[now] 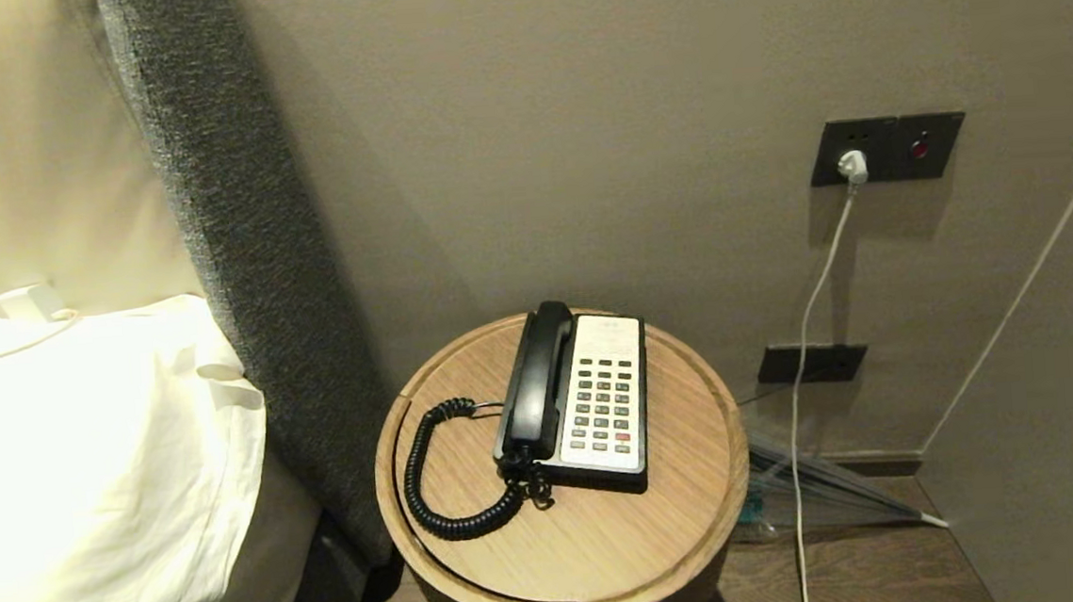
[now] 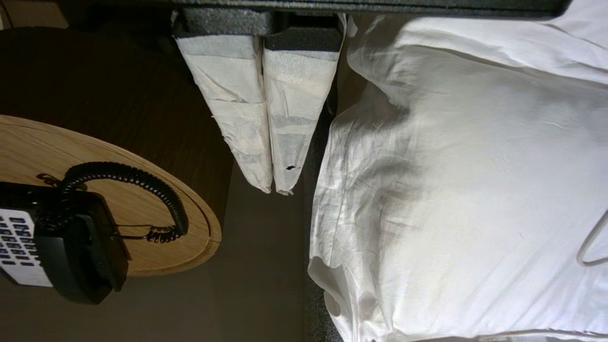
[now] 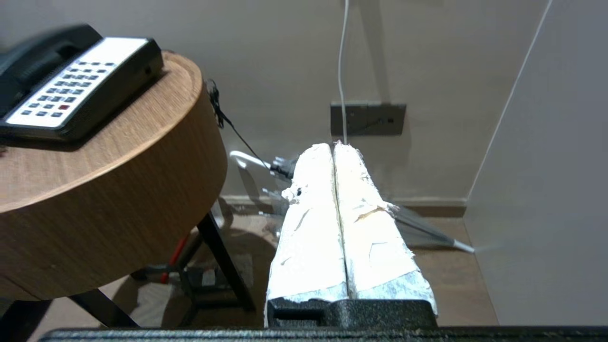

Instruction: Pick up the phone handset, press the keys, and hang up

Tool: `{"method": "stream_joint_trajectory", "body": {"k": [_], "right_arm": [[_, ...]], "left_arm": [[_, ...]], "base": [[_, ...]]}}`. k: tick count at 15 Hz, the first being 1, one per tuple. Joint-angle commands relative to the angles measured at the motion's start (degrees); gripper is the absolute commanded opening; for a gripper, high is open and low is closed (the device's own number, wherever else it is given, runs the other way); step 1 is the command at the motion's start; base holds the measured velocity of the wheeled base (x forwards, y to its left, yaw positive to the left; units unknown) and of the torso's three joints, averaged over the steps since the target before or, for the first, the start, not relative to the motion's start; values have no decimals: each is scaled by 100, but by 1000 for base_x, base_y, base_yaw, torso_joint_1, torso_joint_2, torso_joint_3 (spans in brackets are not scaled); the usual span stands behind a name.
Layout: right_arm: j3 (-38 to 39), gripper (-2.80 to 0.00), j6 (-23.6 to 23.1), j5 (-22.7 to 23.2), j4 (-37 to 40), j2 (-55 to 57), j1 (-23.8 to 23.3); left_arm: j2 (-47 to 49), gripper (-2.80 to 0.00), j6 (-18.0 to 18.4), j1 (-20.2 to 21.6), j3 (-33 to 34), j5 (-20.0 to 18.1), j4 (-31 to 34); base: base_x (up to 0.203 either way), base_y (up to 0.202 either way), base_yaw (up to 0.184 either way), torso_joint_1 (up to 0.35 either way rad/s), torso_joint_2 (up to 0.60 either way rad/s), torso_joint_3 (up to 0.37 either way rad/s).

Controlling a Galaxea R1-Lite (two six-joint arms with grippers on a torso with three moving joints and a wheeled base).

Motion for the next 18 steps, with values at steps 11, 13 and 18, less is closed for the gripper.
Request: {"method": "stream_joint_trajectory", "body": {"k": [11, 13, 18], "right_arm": [[122, -280, 0, 1, -3, 19, 4], [123, -280, 0, 1, -3, 19, 4], [123, -280, -53, 10, -3, 19, 4]], "left_arm": [[0, -280, 2, 1, 229, -7, -7], [9, -280, 2, 1, 229, -5, -15], [4, -280, 2, 1, 229, -5, -7]], "base": [[0, 0, 0, 2, 1, 151], [0, 0, 0, 0, 0, 0], [0, 0, 0, 0, 0, 0]]}}
